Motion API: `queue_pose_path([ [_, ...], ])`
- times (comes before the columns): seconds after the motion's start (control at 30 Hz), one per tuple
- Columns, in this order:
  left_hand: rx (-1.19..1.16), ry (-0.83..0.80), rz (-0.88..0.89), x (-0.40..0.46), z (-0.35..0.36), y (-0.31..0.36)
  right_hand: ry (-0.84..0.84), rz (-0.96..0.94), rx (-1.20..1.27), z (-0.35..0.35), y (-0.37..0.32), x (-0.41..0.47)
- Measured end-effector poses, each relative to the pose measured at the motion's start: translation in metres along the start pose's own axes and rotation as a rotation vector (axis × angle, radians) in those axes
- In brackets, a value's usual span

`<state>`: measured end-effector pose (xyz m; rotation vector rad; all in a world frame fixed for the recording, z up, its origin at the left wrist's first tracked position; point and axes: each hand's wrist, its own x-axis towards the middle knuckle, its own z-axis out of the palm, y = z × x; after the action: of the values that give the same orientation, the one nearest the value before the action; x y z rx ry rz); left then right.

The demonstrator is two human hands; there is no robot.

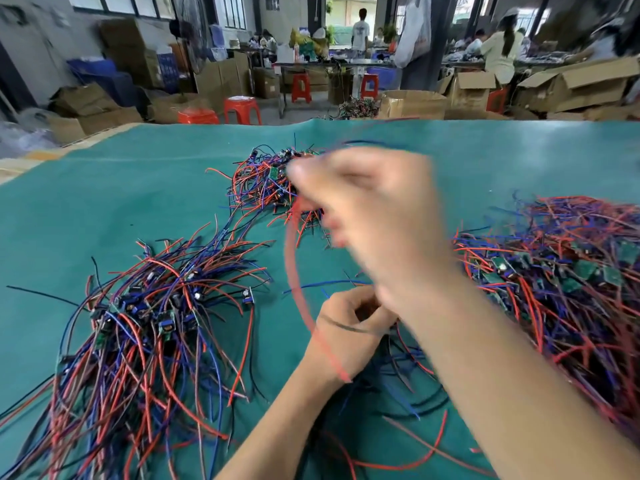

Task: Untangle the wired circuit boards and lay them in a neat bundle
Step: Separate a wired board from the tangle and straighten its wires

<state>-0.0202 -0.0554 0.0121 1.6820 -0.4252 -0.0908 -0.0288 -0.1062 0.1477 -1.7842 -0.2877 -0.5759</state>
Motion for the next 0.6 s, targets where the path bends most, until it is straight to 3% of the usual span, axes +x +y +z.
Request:
queue_pose_path([
  [0.1, -0.032, -0.035, 0.001, -0.003, -0.004, -0.003, -0.349, -0.077, -0.323, 0.053, -0.005, 0.018],
  [0.2, -0.028, 0.056, 0.029, -0.001, -0.004, -0.004, -0.455, 0.003, -0.647, 0.058, 0.02, 0.036],
  [0.37, 0.077, 0.166, 0.0, 0.007, 0.0, -0.005, -0.214, 0.305, -1.016, -0.027, 0.107, 0.018],
  [0.5, 0.135, 0.217, -0.033, 0.007, 0.001, -0.009, -0.116, 0.37, -0.888, -0.049, 0.147, -0.014],
  [0.6, 0.057, 0.248, -0.037, 0.009, 0.001, -0.011, 0.043, 0.336, -0.621, -0.051, 0.148, -0.012],
])
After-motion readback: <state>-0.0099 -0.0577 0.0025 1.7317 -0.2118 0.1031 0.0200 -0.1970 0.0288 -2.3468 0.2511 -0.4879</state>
